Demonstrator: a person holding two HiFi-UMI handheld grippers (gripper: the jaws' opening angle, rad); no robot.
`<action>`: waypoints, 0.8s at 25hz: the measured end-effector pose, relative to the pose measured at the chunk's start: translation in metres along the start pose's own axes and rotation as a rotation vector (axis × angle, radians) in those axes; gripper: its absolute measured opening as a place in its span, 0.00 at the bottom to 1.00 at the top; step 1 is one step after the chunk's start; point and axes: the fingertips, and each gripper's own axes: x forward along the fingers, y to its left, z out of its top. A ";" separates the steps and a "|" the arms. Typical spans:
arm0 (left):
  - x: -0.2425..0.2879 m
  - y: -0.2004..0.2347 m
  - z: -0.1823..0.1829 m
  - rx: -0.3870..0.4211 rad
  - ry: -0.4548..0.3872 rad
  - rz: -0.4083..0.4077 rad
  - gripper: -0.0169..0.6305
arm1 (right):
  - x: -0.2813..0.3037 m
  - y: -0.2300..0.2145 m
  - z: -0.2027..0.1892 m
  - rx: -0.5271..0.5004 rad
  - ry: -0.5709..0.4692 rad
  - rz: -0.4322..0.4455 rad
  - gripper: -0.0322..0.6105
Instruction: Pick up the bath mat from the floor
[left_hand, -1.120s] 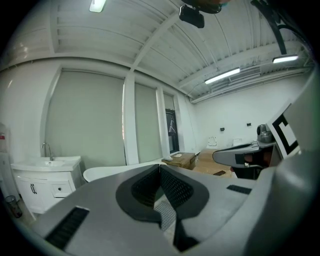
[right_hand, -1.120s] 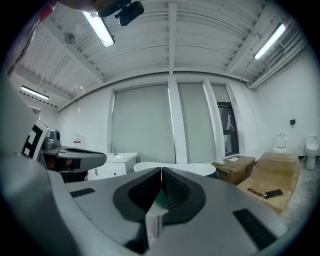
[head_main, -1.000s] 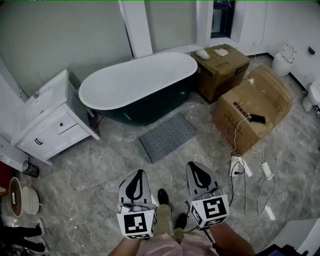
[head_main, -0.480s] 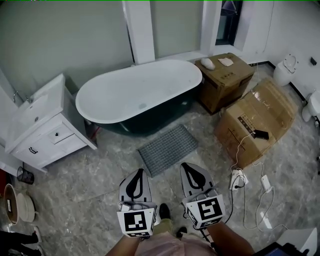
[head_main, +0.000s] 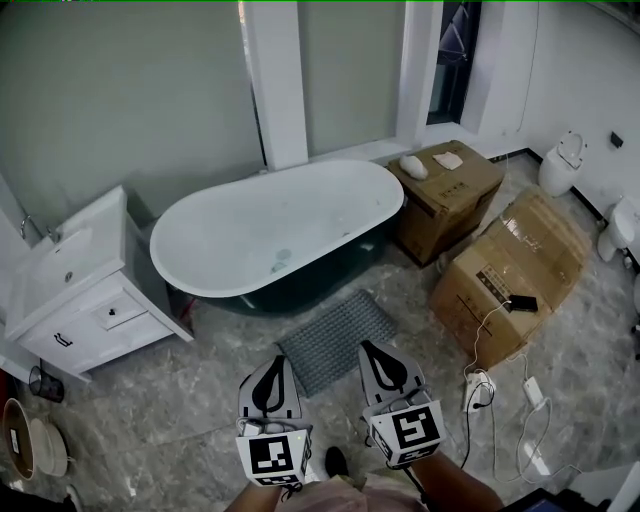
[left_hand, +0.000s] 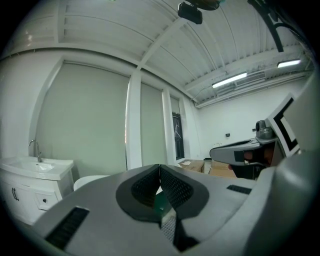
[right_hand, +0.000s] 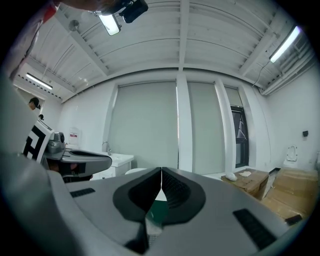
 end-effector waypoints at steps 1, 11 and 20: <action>0.004 0.003 -0.003 0.001 0.007 -0.006 0.06 | 0.002 -0.003 0.000 -0.002 0.000 -0.012 0.08; 0.035 0.017 -0.015 -0.006 -0.003 -0.018 0.06 | 0.019 -0.035 -0.010 0.005 0.033 -0.087 0.08; 0.069 0.019 -0.019 -0.007 0.021 0.024 0.06 | 0.048 -0.055 -0.017 0.017 0.041 -0.044 0.08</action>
